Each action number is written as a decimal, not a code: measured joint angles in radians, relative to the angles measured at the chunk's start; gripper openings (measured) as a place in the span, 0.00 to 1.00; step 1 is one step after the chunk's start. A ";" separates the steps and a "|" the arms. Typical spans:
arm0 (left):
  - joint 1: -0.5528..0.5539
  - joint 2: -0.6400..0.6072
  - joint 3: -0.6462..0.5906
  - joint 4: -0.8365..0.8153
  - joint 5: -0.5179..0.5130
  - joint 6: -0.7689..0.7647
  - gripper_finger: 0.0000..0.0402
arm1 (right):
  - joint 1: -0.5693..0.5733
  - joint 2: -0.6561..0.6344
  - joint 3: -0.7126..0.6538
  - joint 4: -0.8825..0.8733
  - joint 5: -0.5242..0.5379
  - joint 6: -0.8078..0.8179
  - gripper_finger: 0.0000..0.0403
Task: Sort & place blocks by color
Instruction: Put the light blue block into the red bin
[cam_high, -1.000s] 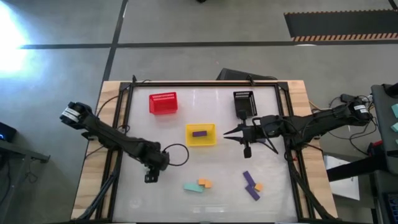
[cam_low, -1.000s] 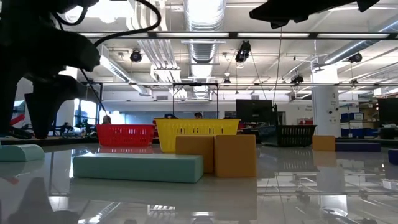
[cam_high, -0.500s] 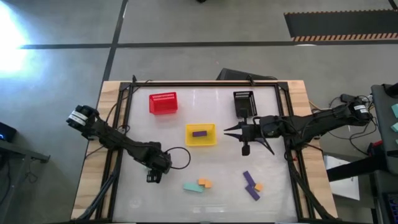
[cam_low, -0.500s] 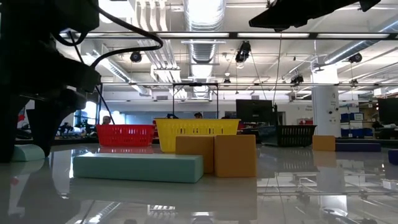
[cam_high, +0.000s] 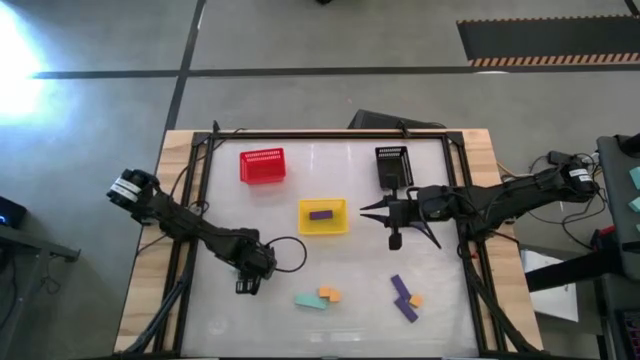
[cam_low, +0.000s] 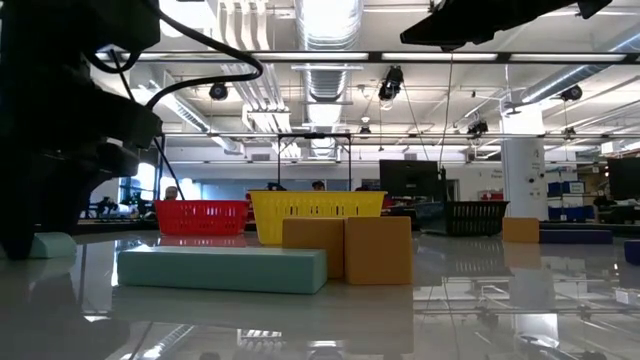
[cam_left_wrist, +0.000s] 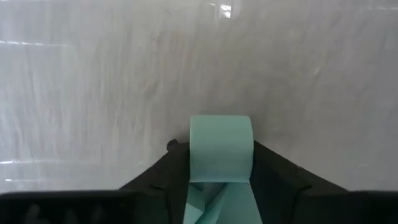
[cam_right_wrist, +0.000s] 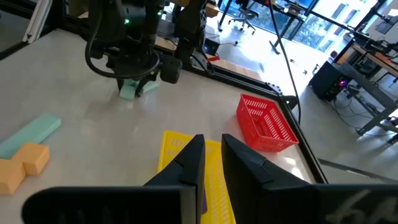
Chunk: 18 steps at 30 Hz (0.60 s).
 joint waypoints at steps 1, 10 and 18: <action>0.000 0.000 0.001 -0.002 0.003 0.000 0.28 | 0.000 0.000 0.000 0.000 0.000 0.000 0.11; 0.004 -0.030 0.046 -0.030 0.049 0.002 0.29 | 0.000 0.000 0.000 -0.004 0.000 0.004 0.11; 0.108 -0.092 0.220 -0.262 0.053 0.169 0.29 | 0.000 0.000 0.000 -0.014 0.001 0.003 0.11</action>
